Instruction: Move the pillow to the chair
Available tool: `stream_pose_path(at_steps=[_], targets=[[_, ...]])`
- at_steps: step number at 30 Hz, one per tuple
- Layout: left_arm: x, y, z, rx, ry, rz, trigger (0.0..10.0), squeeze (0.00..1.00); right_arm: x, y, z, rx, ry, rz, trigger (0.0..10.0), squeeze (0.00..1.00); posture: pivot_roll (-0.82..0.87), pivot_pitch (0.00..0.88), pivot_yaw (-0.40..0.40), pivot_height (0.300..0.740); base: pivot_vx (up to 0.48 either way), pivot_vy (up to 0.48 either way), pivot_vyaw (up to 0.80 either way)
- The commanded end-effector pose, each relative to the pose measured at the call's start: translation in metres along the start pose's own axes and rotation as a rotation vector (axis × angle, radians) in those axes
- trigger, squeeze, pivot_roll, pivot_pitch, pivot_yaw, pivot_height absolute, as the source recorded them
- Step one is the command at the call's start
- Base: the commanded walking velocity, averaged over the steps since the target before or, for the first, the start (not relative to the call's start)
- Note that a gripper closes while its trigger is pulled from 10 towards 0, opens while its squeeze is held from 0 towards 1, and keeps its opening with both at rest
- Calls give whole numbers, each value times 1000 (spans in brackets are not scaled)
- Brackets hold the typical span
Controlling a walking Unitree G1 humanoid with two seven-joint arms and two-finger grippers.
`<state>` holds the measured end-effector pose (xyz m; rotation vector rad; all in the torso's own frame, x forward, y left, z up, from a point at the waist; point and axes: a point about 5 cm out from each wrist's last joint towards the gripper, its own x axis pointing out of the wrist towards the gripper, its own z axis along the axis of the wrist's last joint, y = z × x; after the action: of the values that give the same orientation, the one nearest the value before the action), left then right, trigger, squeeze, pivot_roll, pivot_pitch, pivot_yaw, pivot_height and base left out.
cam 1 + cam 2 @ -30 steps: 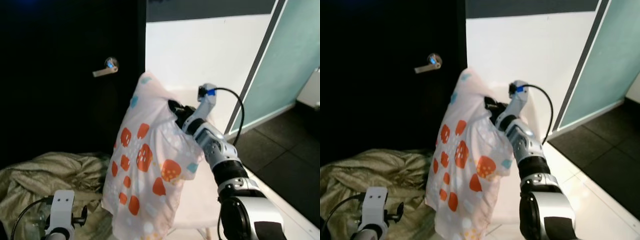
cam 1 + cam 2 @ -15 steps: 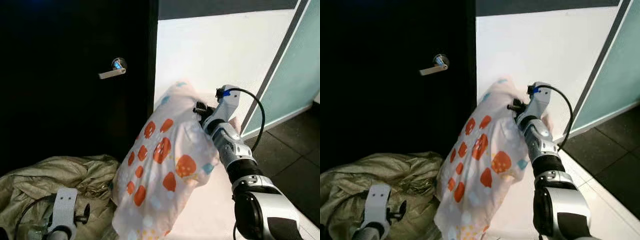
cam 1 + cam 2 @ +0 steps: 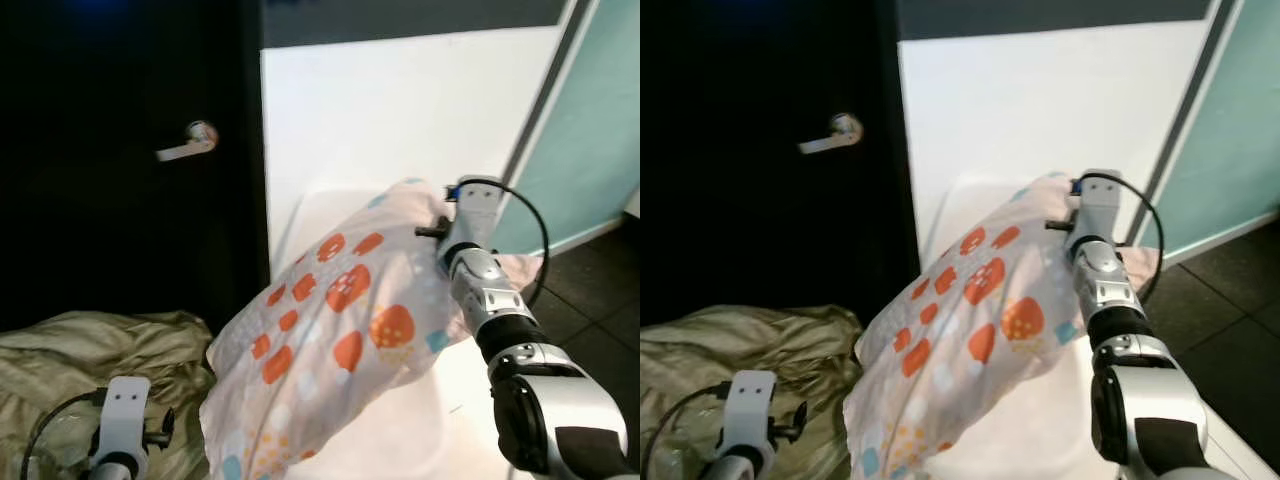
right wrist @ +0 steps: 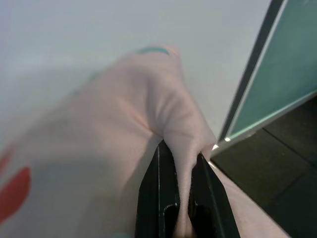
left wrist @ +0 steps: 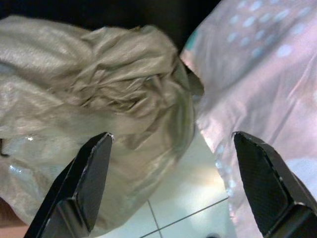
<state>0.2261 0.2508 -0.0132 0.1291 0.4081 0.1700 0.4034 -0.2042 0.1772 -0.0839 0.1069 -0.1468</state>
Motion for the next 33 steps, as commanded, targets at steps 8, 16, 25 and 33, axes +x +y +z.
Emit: stream_pose_path(at_steps=[8, 16, 25, 33], targets=[[-2, -1, -5, -5, 21, 2, 10000, 0, -4, -2, -30, -168, 177, -15, 10000, 0, -127, 2, -31, 740, 0, 0, 0], [-4, -2, -8, -1, 26, 3, 10000, 0, -12, 17, -59, -134, 325, 126, 10000, 0, -124, 0, -34, 740, 0, 0, 0], [-5, -1, -9, -1, 26, 5, 10000, 0, -16, 22, -68, -144, 410, 171, 10000, 0, -123, 10, -34, 715, 0, 0, 0], [-5, 0, -9, 1, 25, 13, 10000, 0, -30, 21, -100, -190, 563, 234, 10000, 0, -120, 20, -30, 680, 0, 0, 0]])
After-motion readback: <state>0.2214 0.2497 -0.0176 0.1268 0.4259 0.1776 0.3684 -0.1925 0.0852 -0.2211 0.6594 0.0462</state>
